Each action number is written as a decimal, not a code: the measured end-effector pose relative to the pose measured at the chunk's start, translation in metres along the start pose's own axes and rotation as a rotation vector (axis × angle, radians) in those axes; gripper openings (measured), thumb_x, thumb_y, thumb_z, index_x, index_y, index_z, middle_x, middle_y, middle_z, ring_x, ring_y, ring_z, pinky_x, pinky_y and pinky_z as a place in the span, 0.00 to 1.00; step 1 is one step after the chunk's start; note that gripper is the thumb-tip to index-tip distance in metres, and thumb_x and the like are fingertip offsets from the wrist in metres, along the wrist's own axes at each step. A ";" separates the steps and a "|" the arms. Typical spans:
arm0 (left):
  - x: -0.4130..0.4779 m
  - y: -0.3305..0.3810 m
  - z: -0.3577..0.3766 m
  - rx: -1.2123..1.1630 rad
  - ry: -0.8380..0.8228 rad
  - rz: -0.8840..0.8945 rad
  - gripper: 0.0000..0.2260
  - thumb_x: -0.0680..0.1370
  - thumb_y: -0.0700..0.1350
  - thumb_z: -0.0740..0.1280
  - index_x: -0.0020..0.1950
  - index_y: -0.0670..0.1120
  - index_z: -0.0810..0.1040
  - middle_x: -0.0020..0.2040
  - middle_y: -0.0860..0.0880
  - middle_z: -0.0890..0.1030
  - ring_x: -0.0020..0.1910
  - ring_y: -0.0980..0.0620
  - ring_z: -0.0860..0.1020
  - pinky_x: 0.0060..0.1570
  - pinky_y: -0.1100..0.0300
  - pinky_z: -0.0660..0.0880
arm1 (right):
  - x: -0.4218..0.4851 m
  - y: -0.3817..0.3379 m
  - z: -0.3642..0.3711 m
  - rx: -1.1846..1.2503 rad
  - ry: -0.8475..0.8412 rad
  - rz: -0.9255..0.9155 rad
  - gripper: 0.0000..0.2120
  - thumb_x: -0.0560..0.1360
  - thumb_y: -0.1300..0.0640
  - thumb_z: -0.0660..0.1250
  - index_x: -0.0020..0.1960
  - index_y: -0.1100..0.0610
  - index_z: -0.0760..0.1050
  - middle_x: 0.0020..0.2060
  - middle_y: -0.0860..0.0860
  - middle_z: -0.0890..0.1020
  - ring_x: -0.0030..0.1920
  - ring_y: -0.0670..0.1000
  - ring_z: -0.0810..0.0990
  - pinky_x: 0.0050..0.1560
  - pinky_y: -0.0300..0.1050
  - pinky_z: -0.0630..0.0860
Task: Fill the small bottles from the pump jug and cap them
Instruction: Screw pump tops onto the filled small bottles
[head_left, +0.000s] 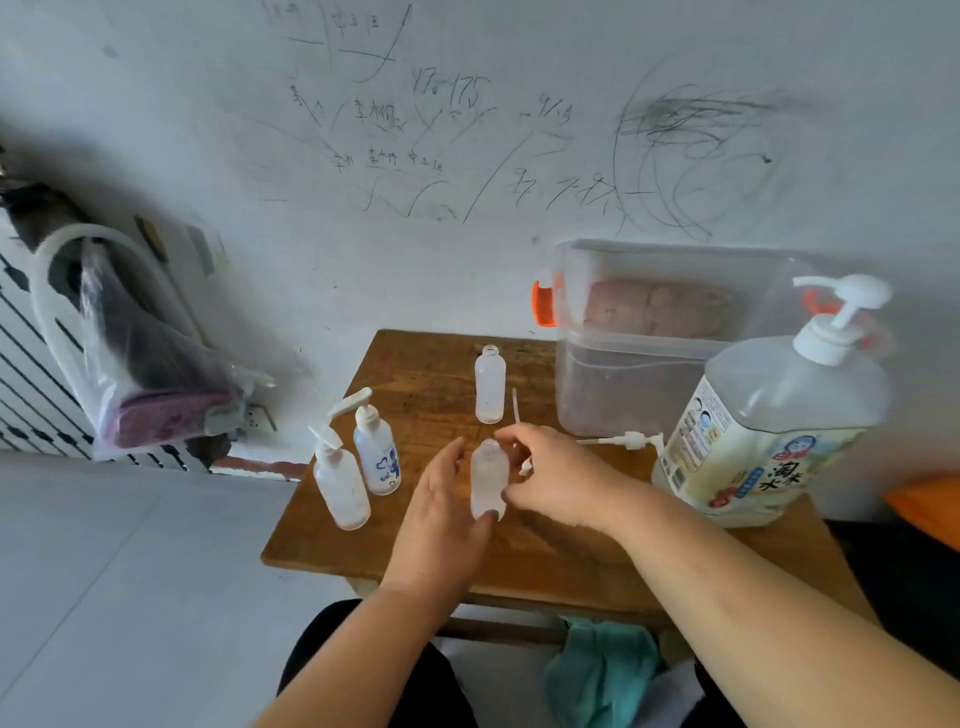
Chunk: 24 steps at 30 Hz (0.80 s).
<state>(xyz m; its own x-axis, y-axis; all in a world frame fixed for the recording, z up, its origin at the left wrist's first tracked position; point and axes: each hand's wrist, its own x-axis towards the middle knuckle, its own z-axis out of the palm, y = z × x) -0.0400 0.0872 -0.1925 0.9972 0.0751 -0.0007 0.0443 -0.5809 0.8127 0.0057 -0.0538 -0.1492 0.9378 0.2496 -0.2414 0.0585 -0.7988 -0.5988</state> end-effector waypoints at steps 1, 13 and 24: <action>0.003 0.001 0.004 -0.006 -0.036 -0.032 0.36 0.75 0.51 0.72 0.77 0.57 0.56 0.75 0.55 0.66 0.73 0.55 0.66 0.71 0.54 0.67 | -0.001 0.004 -0.004 -0.011 0.003 0.021 0.30 0.73 0.54 0.70 0.71 0.44 0.62 0.68 0.47 0.70 0.62 0.50 0.74 0.56 0.42 0.78; 0.017 -0.002 0.019 -0.058 -0.066 -0.188 0.31 0.77 0.52 0.70 0.76 0.55 0.60 0.71 0.54 0.71 0.68 0.53 0.71 0.66 0.55 0.70 | 0.026 0.046 -0.017 -0.337 0.180 0.574 0.26 0.74 0.66 0.63 0.70 0.60 0.60 0.68 0.60 0.61 0.62 0.60 0.74 0.55 0.50 0.77; 0.019 -0.010 0.012 -0.016 -0.084 -0.223 0.32 0.77 0.51 0.68 0.77 0.54 0.56 0.74 0.54 0.68 0.72 0.51 0.68 0.68 0.53 0.68 | 0.015 0.042 -0.009 -0.508 0.148 0.397 0.18 0.76 0.64 0.64 0.65 0.58 0.68 0.56 0.55 0.70 0.47 0.53 0.78 0.39 0.42 0.72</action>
<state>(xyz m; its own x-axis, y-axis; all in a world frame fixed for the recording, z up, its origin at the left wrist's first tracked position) -0.0212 0.0848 -0.2080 0.9645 0.1314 -0.2291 0.2634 -0.5444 0.7964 0.0251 -0.0885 -0.1714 0.9564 -0.1660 -0.2403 -0.1812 -0.9825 -0.0424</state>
